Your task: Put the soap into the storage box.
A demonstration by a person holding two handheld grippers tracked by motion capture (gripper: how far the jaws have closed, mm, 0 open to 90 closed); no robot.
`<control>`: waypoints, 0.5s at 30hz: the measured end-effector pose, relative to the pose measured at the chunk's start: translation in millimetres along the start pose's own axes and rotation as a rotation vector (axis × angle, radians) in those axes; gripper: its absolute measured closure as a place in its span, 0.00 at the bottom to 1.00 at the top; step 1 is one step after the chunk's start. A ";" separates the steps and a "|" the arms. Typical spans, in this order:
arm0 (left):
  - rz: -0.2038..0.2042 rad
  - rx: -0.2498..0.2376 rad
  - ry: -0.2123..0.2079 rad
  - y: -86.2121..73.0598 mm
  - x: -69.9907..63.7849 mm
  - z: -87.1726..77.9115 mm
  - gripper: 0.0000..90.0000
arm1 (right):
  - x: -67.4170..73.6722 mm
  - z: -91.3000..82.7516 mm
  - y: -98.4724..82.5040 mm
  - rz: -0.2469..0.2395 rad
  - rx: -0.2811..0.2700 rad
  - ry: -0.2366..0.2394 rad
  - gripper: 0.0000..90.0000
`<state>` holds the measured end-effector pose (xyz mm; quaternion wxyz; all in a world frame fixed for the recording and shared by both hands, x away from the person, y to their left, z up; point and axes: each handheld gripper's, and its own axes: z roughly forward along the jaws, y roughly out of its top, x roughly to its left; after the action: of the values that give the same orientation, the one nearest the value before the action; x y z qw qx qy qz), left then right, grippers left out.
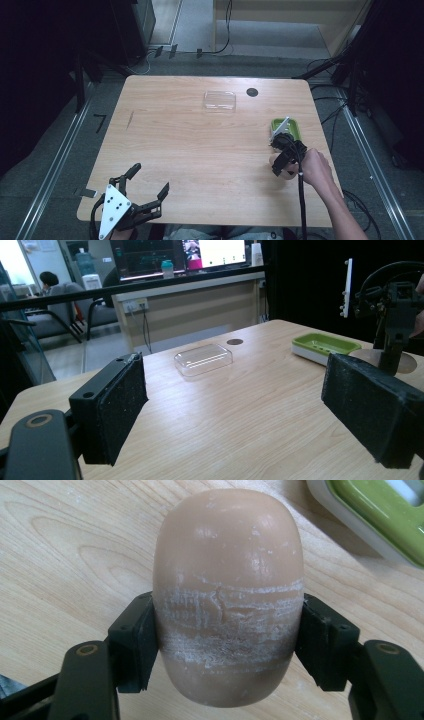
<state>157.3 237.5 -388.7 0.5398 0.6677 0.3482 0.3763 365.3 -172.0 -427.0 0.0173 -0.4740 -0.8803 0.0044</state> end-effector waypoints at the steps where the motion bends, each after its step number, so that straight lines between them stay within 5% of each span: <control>1: -0.001 0.000 0.002 0.0 0.1 0.0 0.13 | -0.8 -0.6 -0.1 -0.001 -0.003 0.000 0.37; 15: 0.001 0.005 -0.001 0.0 -0.5 0.5 0.13 | -12.4 -10.4 -1.0 0.027 -0.013 0.001 0.37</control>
<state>157.5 236.8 -388.8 0.5382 0.6694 0.3482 0.3755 371.7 -183.0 -416.9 0.0147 -0.4861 -0.8738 -0.0011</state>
